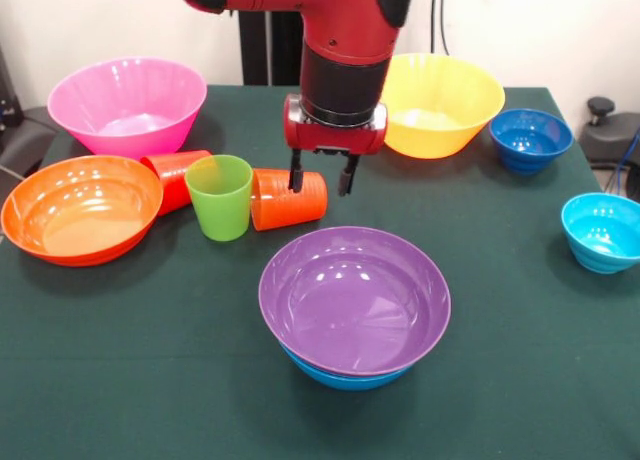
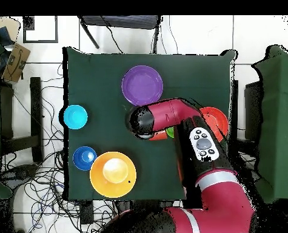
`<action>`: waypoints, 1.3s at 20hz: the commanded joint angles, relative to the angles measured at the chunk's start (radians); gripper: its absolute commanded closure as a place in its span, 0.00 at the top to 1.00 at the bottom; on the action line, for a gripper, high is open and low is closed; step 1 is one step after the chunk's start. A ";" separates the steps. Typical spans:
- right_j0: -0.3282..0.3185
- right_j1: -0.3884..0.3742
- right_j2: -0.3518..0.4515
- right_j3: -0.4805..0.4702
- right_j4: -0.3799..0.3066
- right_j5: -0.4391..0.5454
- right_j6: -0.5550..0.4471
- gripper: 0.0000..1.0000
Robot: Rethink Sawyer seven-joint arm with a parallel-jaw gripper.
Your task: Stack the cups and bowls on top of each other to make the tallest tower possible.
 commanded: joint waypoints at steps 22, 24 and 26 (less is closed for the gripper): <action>-0.182 0.031 0.226 0.030 -0.035 0.084 -0.314 1.00; -0.183 0.029 0.236 0.035 -0.030 0.092 -0.310 1.00; -0.186 0.023 0.247 0.041 -0.022 0.102 -0.309 1.00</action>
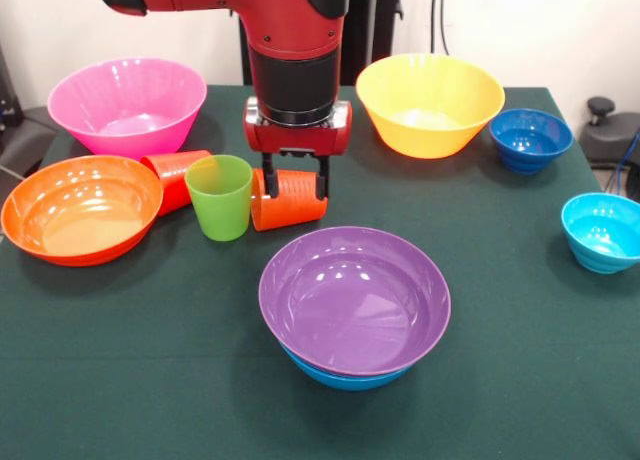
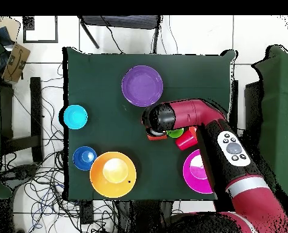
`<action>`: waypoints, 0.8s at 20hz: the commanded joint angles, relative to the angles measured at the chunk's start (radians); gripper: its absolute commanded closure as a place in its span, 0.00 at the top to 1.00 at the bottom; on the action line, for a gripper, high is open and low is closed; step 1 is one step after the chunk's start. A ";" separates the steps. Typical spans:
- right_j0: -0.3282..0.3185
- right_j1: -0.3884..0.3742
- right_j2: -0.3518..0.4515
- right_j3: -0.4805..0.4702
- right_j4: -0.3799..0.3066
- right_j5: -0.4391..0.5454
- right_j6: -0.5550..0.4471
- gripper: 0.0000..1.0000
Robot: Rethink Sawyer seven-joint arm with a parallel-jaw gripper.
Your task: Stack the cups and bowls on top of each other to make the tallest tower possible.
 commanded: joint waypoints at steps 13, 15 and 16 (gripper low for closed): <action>-0.065 -0.068 0.153 0.063 0.007 0.185 -0.336 1.00; -0.076 -0.087 0.166 0.069 0.010 0.200 -0.337 1.00; -0.082 -0.096 0.172 0.073 0.011 0.207 -0.337 1.00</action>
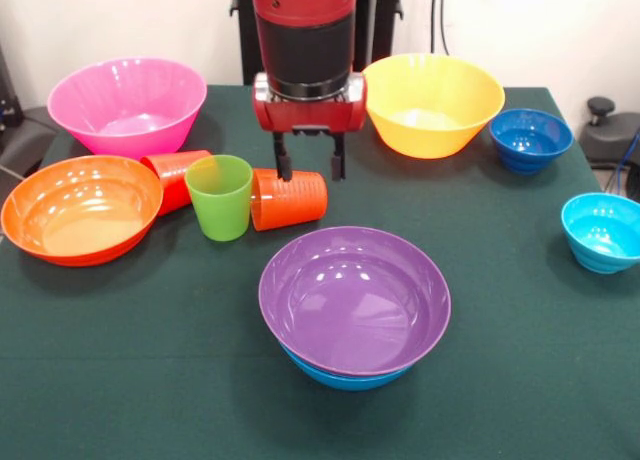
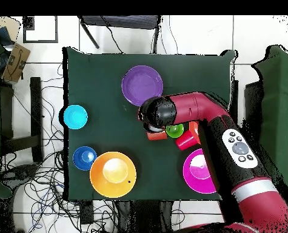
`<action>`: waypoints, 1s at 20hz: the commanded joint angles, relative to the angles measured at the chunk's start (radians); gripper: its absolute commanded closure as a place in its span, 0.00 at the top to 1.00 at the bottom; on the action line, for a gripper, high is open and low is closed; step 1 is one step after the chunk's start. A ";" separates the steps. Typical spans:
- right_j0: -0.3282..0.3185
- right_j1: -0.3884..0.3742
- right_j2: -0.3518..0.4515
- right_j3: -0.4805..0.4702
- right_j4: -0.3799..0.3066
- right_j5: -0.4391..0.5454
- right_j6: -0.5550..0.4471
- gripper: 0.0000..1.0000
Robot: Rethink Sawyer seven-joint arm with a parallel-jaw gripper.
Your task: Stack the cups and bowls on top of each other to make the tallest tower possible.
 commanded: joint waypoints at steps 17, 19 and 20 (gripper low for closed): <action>-0.109 0.041 0.058 0.067 -0.159 -0.013 -0.321 1.00; -0.111 0.044 0.060 0.067 -0.169 -0.017 -0.314 1.00; -0.112 0.046 0.060 0.068 -0.176 -0.021 -0.308 1.00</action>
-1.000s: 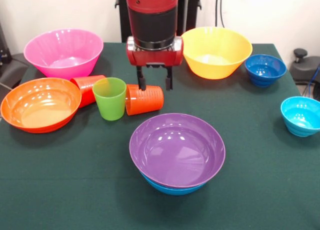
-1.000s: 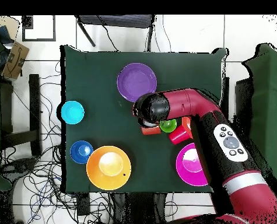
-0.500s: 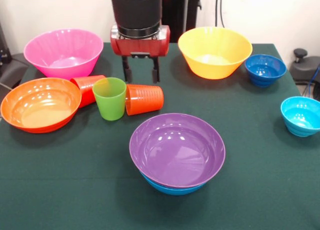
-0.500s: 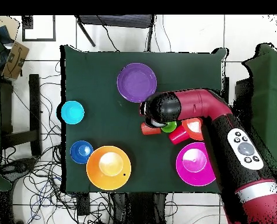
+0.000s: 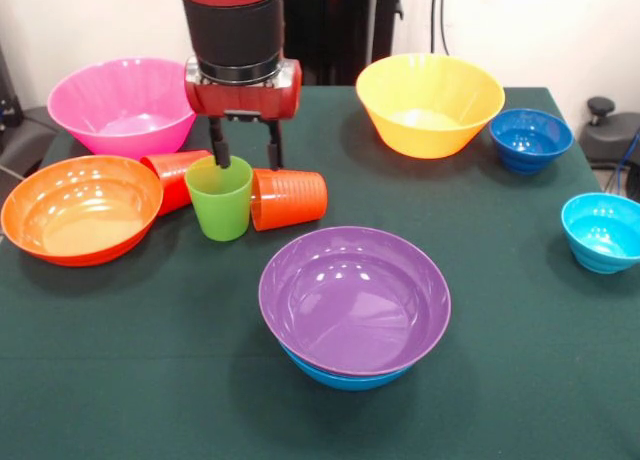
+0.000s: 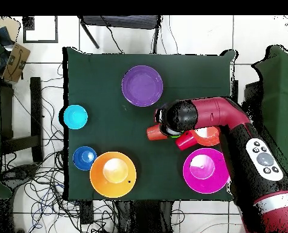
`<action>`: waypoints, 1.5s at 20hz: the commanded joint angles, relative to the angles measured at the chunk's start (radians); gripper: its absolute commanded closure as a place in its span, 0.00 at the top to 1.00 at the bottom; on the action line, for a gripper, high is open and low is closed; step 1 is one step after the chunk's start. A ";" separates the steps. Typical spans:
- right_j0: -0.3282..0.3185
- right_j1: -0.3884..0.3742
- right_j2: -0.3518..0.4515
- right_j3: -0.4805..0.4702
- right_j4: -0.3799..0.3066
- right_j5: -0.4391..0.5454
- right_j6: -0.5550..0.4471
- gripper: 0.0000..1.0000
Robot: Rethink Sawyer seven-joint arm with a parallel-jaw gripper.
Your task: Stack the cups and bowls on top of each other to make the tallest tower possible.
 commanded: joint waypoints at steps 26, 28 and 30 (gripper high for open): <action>-0.022 0.114 0.009 0.110 -0.240 -0.186 -0.225 1.00; -0.023 0.117 0.005 0.114 -0.247 -0.193 -0.220 1.00; -0.024 0.122 0.002 0.114 -0.252 -0.197 -0.216 1.00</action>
